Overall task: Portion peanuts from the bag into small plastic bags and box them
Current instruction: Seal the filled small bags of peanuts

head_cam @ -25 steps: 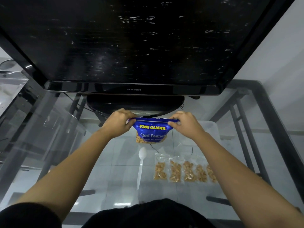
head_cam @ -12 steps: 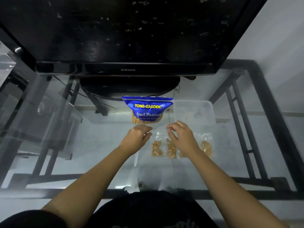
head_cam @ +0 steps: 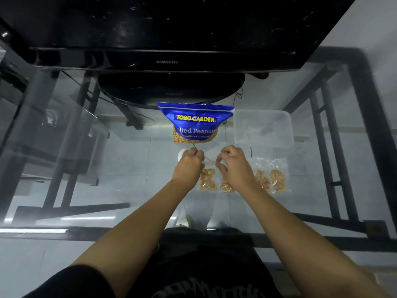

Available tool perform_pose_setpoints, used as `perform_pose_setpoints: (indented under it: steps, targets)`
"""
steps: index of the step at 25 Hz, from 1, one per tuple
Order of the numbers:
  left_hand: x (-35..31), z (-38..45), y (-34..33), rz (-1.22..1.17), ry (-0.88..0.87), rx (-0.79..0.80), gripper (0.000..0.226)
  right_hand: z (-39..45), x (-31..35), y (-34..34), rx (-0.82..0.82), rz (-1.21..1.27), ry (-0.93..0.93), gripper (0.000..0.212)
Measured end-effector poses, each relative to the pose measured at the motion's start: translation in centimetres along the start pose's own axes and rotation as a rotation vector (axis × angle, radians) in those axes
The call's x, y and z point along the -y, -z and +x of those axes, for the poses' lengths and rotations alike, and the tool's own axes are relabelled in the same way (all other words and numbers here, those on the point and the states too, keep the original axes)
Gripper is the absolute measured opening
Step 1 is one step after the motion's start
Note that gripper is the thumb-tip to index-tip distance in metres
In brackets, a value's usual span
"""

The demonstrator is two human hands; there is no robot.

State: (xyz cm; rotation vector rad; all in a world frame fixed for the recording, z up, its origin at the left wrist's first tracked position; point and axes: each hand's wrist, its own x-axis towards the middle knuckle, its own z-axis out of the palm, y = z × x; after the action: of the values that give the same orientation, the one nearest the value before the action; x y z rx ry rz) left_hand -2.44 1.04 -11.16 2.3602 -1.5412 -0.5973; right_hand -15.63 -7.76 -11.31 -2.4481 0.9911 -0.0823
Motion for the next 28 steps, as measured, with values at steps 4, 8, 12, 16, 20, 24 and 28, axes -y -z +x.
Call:
perform_pose_setpoints:
  steps: [4, 8, 12, 16, 20, 24, 28]
  targets:
    - [0.1, -1.1, 1.5, -0.420, 0.089, -0.096, 0.010, -1.0, 0.8, 0.8, -0.050, 0.306, -0.069, 0.007]
    - [0.4, -2.7, 3.7, -0.842, 0.233, -0.050, 0.016, -2.4, 2.1, 2.1, -0.068, 0.817, -0.295, 0.006]
    - [-0.7, -3.7, 6.2, -1.089, 0.200, -0.030, 0.010, -3.4, 3.6, 4.1, -0.124, 1.047, -0.304, 0.010]
    - [-2.5, -4.0, 8.6, -1.159, 0.125, -0.026, 0.007, -3.4, 4.8, 5.7, -0.183, 1.158, -0.243, 0.006]
    - [-3.7, -4.3, 10.1, -1.028, 0.081, -0.046, 0.009, -3.5, 5.7, 6.9, -0.229, 1.211, -0.269, 0.004]
    - [-4.7, -4.1, 10.2, -0.686, -0.017, -0.127, 0.008, -3.8, 6.3, 7.4, -0.272, 1.129, -0.210, 0.013]
    - [-5.7, -4.1, 10.2, -0.542, -0.020, -0.190, 0.010, -4.0, 6.5, 7.7, -0.298, 1.046, -0.167, 0.020]
